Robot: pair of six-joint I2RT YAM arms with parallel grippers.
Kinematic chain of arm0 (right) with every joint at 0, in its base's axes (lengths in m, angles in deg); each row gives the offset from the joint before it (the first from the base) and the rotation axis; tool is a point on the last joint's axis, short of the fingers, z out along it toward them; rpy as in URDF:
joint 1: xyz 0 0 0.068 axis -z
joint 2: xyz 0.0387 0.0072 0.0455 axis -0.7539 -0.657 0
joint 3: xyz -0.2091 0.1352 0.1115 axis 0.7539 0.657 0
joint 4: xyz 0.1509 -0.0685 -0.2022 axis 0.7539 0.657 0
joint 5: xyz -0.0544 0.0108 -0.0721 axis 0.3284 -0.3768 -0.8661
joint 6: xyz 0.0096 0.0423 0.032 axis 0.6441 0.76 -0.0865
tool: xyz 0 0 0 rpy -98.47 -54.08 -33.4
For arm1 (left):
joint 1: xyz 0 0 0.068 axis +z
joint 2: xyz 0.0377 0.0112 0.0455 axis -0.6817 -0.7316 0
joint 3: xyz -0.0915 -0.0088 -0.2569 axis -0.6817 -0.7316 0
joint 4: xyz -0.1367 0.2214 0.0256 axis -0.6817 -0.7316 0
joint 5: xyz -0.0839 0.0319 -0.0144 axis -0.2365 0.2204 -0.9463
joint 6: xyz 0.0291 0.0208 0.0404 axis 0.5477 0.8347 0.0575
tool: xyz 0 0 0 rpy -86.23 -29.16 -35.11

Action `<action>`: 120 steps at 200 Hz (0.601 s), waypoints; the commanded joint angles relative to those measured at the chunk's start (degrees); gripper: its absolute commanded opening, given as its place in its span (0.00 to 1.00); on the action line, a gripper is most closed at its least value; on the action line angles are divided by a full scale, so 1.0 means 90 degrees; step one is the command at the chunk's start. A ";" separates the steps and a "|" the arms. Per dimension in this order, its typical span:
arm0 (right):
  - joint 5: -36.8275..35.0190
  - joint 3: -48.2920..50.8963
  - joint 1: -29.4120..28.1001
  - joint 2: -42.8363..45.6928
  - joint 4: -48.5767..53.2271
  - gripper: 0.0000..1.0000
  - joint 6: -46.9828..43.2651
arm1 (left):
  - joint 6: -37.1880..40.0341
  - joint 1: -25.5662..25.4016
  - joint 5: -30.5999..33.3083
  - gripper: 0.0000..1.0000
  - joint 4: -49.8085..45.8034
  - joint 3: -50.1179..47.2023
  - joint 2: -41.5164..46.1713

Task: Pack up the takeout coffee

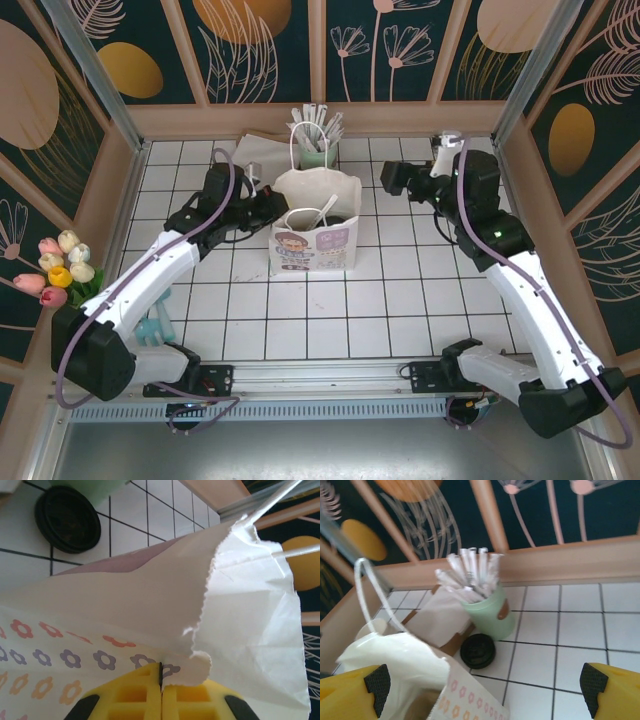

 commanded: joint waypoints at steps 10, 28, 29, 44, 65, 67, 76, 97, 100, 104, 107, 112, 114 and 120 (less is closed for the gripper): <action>-0.0178 0.0290 0.0256 0.0009 -0.0648 0.99 0.0760 | 0.0125 -0.0055 0.0015 0.23 -0.0110 0.0216 -0.0008; -0.0312 0.0346 0.0254 -0.0054 -0.0744 0.99 0.0921 | 0.0573 -0.0046 0.0602 0.41 -0.0720 0.0623 0.0132; -0.0318 0.0349 0.0256 -0.0055 -0.0752 0.99 0.0932 | 0.0608 -0.0040 0.0638 0.41 -0.0760 0.0653 0.0141; -0.0393 0.0407 0.0256 -0.0099 -0.0812 0.99 0.0999 | 0.0877 -0.0021 0.1096 0.54 -0.1122 0.0920 0.0353; -0.0619 0.0429 0.0252 -0.0178 -0.0876 0.99 0.1052 | 0.0997 0.0248 0.1581 0.71 -0.1391 0.1062 0.0656; -0.0625 0.0429 0.0256 -0.0194 -0.0877 0.99 0.1051 | 0.1002 0.0288 0.1585 0.72 -0.1391 0.1053 0.0684; -0.0713 0.0396 0.0254 -0.0249 -0.0877 0.99 0.1091 | 0.0972 0.0504 0.1562 0.77 -0.1359 0.1016 0.0776; -0.0965 0.0315 0.0251 -0.0372 -0.0844 0.99 0.1219 | 0.0844 0.0777 0.1341 0.87 -0.0982 0.0833 0.0784; -0.1005 0.0308 0.0251 -0.0387 -0.0830 0.99 0.1237 | 0.0831 0.0790 0.1318 0.88 -0.0921 0.0822 0.0748; -0.1063 0.0295 0.0256 -0.0405 -0.0818 0.99 0.1265 | 0.0802 0.0809 0.1301 0.90 -0.0850 0.0819 0.0701; -0.1100 0.0280 0.0250 -0.0419 -0.0810 0.99 0.1294 | 0.0774 0.0817 0.1313 0.91 -0.0797 0.0819 0.0663; -0.1155 0.0278 0.0253 -0.0450 -0.0800 0.99 0.1325 | 0.0724 0.0855 0.1335 0.94 -0.0692 0.0812 0.0592; -0.1169 0.0274 0.0251 -0.0457 -0.0792 0.99 0.1343 | 0.0714 0.0862 0.1333 0.95 -0.0645 0.0810 0.0563; -0.1243 0.0264 0.0249 -0.0481 -0.0773 0.99 0.1388 | 0.0724 0.0918 0.1331 0.98 -0.0492 0.0817 0.0459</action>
